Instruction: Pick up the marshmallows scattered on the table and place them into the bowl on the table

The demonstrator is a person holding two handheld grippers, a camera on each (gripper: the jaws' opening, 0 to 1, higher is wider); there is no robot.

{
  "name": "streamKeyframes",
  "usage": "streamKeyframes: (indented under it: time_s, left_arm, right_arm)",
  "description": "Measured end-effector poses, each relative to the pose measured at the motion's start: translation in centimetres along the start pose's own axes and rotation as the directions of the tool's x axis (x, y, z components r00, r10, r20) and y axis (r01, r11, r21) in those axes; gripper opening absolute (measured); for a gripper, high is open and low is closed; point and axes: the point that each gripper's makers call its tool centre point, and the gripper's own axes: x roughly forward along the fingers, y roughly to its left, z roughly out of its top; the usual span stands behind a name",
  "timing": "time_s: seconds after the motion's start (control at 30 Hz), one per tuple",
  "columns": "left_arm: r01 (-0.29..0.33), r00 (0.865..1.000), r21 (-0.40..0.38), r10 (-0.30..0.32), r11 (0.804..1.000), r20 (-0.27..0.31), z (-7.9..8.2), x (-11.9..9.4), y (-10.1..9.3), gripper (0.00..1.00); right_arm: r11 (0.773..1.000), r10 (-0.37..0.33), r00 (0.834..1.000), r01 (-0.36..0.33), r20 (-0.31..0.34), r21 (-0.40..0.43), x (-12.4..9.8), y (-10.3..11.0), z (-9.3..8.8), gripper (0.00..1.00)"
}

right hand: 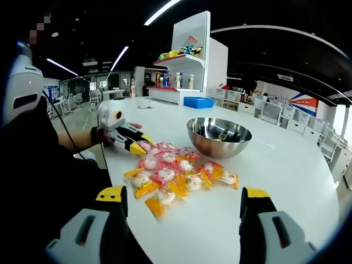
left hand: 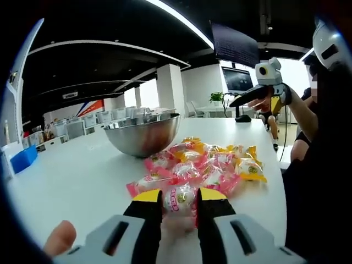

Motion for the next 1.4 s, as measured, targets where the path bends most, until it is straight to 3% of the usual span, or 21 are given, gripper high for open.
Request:
streamKeyframes:
  time_s: [0.2,0.3,0.33,0.47,0.57,0.7,0.9,1.07,1.23,1.33,1.4]
  left_arm:
    - [-0.039,0.999,0.032,0.039,0.999,0.017,3.0,-2.4,0.0,0.23]
    - [-0.048,0.999,0.038,0.048,0.998,0.017,3.5,-2.9,0.0,0.23]
    - [-0.058,0.998,0.061,0.058,0.996,0.004,5.3,-4.6,-0.7,0.23]
    - [-0.05,0.998,0.066,0.048,0.997,0.035,8.9,-6.8,-2.8,0.23]
    - [-0.049,0.998,0.055,0.046,0.997,0.053,10.7,-8.0,-3.7,0.23]
    - [-0.047,0.997,0.041,0.045,0.998,0.062,11.9,-8.7,-4.2,0.23]
    - [-0.047,0.996,0.067,0.042,0.997,0.074,12.1,-8.4,-4.3,0.23]
    - [-0.021,0.996,0.076,0.014,0.997,0.089,13.3,-7.4,-4.1,0.23]
    - [0.133,0.981,-0.034,-0.127,0.991,0.149,15.9,-5.5,-4.3,0.23]
    - [0.048,0.993,0.038,-0.052,0.998,0.104,16.7,-3.7,-1.4,0.23]
    - [0.044,0.992,0.052,-0.05,0.998,0.112,18.0,-2.7,-0.6,0.23]
  right_arm:
    - [1.0,-0.008,1.0,0.008,-0.001,0.001,-0.2,-0.3,0.0,0.79]
    - [1.0,-0.008,1.0,0.008,-0.001,-0.001,-0.2,-0.3,0.0,0.78]
    - [1.0,-0.007,1.0,0.007,-0.001,-0.001,-0.2,-0.3,0.0,0.78]
    - [1.0,-0.004,1.0,0.004,-0.003,0.0,-0.1,-0.2,-0.1,0.78]
    - [1.0,-0.002,1.0,0.002,-0.005,-0.002,0.0,-0.1,-0.2,0.77]
    - [1.0,0.004,1.0,-0.004,-0.001,-0.006,-0.1,0.1,-0.1,0.77]
    - [1.0,-0.005,1.0,0.005,-0.003,-0.007,-0.3,-0.2,-0.1,0.76]
    - [1.0,-0.003,1.0,0.003,-0.002,-0.007,-0.2,-0.2,-0.1,0.76]
    - [1.0,0.0,1.0,0.0,-0.008,-0.002,0.1,-0.2,-0.3,0.76]
    - [1.0,0.004,1.0,-0.004,-0.003,-0.005,0.0,-0.1,-0.1,0.76]
    - [1.0,0.002,1.0,-0.002,-0.003,-0.007,-0.1,-0.2,0.0,0.76]
